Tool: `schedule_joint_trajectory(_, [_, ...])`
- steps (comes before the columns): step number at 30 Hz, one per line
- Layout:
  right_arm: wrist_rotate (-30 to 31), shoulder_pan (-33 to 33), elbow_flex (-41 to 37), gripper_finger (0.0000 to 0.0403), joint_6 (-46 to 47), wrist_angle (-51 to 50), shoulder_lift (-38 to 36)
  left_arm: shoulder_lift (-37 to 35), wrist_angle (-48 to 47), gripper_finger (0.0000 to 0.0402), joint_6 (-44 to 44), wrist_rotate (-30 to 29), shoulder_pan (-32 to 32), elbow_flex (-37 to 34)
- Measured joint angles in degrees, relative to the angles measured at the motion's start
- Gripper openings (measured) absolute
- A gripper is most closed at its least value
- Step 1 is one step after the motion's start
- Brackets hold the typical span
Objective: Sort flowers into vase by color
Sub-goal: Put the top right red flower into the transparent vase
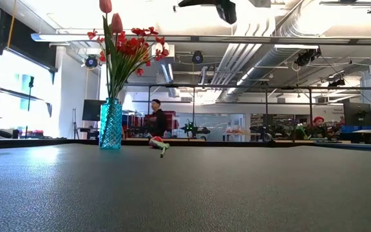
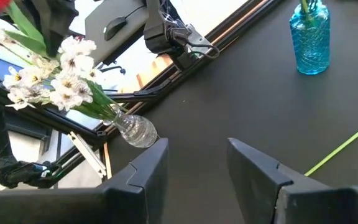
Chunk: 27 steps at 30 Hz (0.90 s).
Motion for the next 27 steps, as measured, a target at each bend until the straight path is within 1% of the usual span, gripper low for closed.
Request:
schedule_joint_trajectory(8, [-0.4, -0.3, 0.0, 0.0149, 0.0, 0.0, 0.0, -0.1, 0.1, 0.0000, 0.3, 0.8, 0.0, 5.3])
schedule_joint_trajectory(13, [-0.4, -0.3, 0.0, 0.0149, 0.0, 0.0, 0.0, 0.0, -0.1, 0.0000, 1.3, 1.1, 0.0, 5.0])
schedule_joint_trajectory(21, [-0.4, -0.3, 0.0, 0.0149, 0.6, 0.0, 0.0, 2.0, 0.0, 0.0000, 1.2, 5.7, 0.0, 4.9])
schedule_joint_trajectory(27, [-0.3, -0.3, 0.0, 0.0149, 1.0, 0.0, 0.0, 3.5, 0.0, 0.0000, 3.2, 6.0, 0.0, 4.9])
